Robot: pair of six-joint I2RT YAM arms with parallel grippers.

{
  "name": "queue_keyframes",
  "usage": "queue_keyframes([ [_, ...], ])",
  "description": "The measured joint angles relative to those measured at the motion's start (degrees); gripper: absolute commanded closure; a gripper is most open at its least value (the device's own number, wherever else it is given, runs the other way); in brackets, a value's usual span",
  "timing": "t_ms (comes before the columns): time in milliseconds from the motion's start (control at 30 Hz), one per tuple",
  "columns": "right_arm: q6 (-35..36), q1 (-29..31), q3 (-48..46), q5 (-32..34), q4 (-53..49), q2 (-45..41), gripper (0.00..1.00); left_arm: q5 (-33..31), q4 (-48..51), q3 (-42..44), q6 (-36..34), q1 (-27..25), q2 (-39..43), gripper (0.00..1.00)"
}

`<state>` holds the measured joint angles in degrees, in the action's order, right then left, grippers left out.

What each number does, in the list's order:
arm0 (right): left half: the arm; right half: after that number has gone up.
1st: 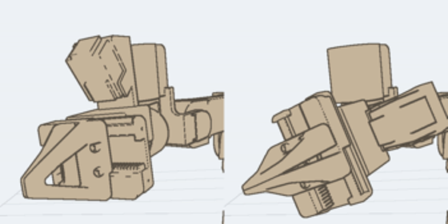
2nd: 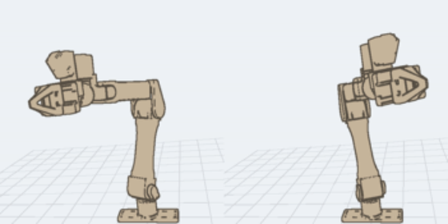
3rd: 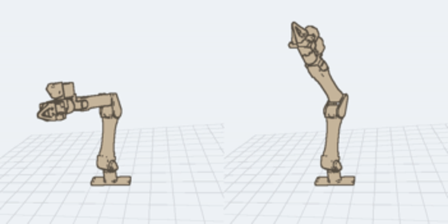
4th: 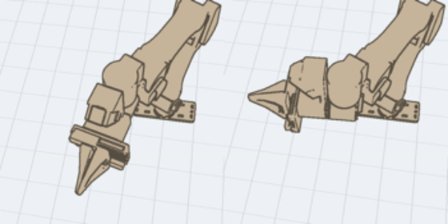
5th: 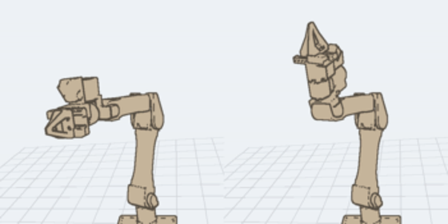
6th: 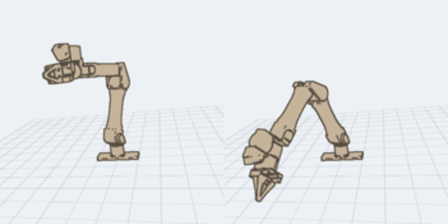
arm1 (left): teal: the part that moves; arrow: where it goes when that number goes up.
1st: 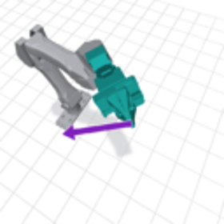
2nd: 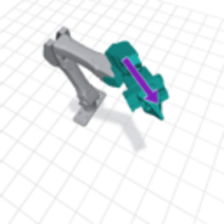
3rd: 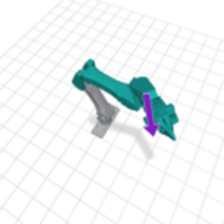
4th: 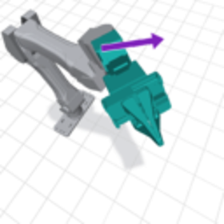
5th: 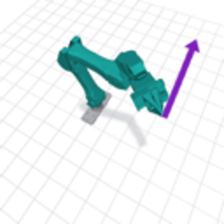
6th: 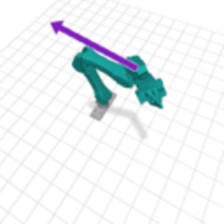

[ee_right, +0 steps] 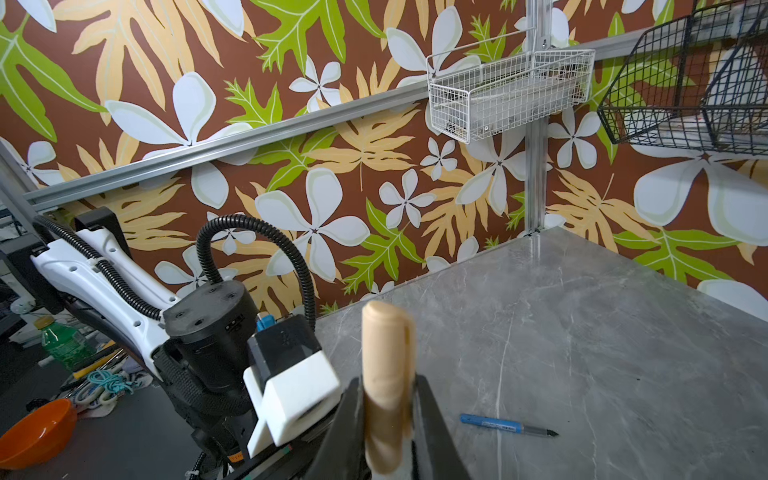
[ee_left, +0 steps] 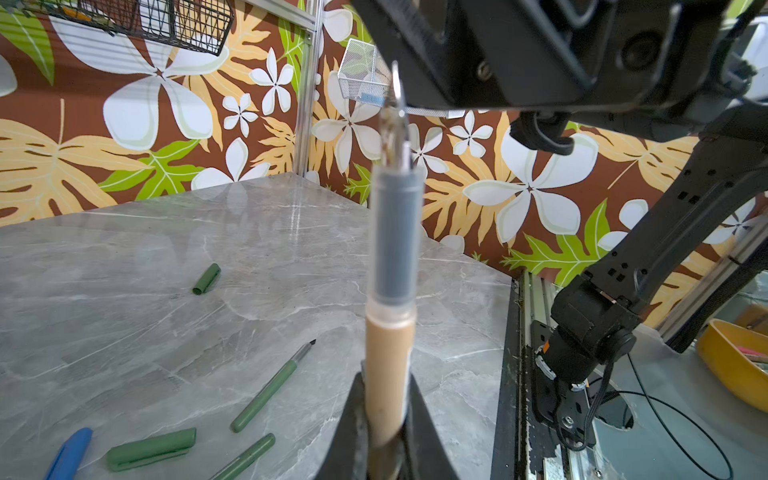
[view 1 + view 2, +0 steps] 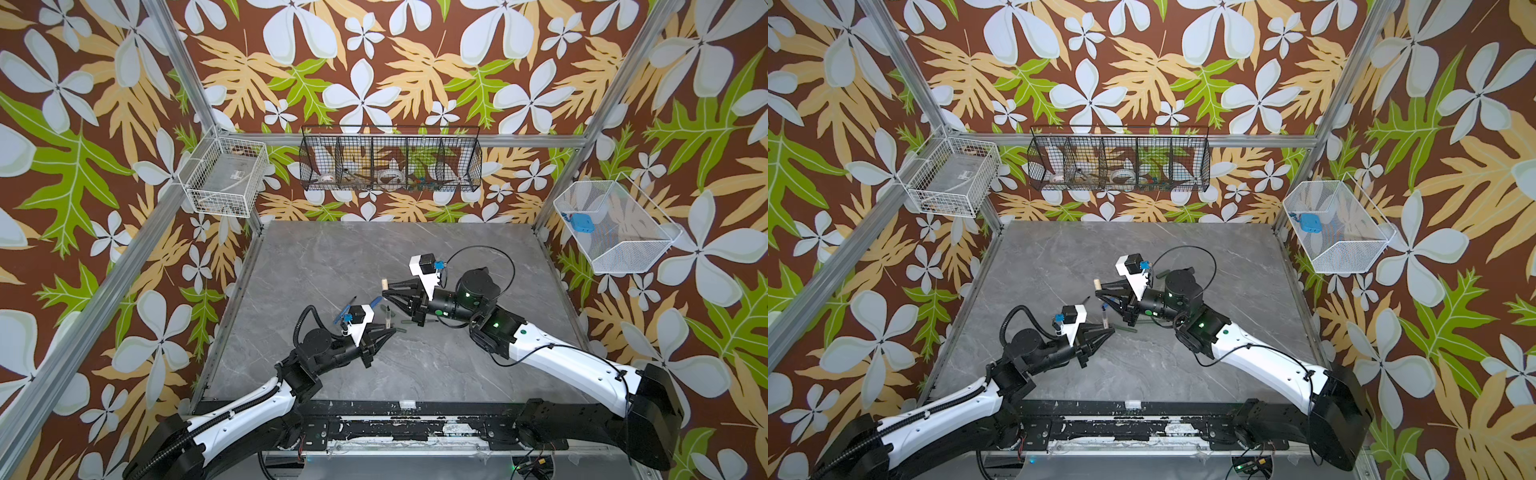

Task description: Insert the pens into the pen caps

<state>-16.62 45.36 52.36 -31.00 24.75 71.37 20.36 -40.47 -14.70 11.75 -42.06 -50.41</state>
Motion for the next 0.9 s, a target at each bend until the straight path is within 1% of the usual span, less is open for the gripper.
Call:
queue_keyframes([
  [267, -1.2, -1.1, -1.1, -0.6, 1.4, -1.7, 0.82, 0.9, -0.4, 0.0, 0.2, 0.0, -0.2, 1.00],
  [900, -1.6, -1.2, -2.7, -3.3, 1.4, -0.7, 0.82, 0.5, -0.4, 0.0, 0.2, 0.0, 0.0, 1.00],
])
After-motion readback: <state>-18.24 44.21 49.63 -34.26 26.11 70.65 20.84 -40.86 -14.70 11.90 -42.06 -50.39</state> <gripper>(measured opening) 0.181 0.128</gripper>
